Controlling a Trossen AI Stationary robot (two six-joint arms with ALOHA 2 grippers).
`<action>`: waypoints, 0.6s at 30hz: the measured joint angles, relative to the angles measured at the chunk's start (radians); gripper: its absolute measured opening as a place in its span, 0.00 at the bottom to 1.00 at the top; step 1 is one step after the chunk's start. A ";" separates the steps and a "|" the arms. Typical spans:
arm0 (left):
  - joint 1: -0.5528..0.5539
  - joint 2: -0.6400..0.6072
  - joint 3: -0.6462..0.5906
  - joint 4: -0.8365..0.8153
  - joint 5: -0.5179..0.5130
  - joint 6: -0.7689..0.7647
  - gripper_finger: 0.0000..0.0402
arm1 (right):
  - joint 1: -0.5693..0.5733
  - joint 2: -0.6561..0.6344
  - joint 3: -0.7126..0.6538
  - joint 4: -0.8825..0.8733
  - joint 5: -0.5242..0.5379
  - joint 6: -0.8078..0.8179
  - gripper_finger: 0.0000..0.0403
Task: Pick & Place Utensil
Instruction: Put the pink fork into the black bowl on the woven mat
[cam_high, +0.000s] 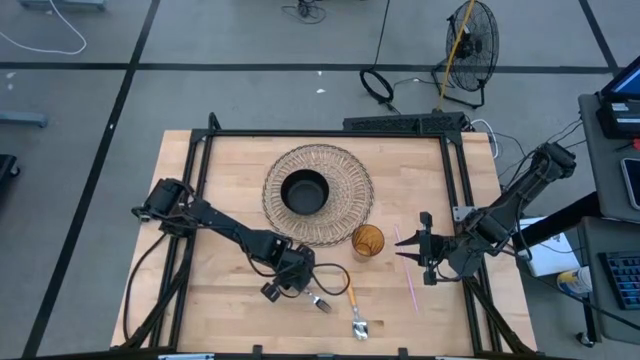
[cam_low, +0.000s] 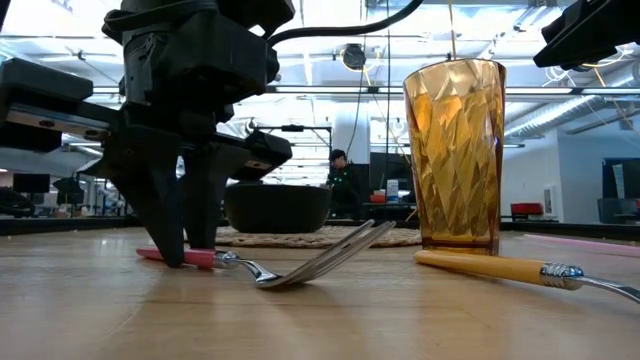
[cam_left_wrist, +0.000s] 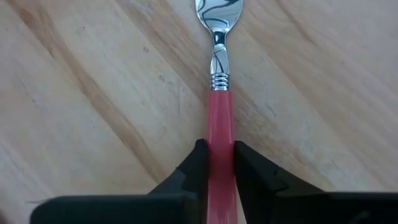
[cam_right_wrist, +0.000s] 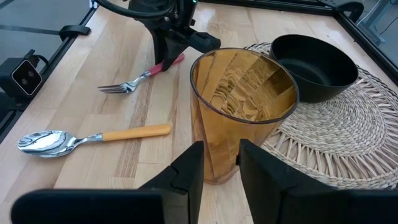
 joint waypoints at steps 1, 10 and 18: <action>0.000 0.000 0.000 -0.003 -0.001 0.001 0.14 | 0.000 0.000 0.000 0.000 0.000 0.000 0.22; 0.000 0.000 -0.001 -0.009 -0.013 0.001 0.14 | 0.000 0.000 0.000 0.000 0.000 0.000 0.22; 0.001 -0.010 -0.002 -0.021 -0.025 -0.001 0.14 | 0.000 0.000 0.000 0.000 0.000 -0.003 0.22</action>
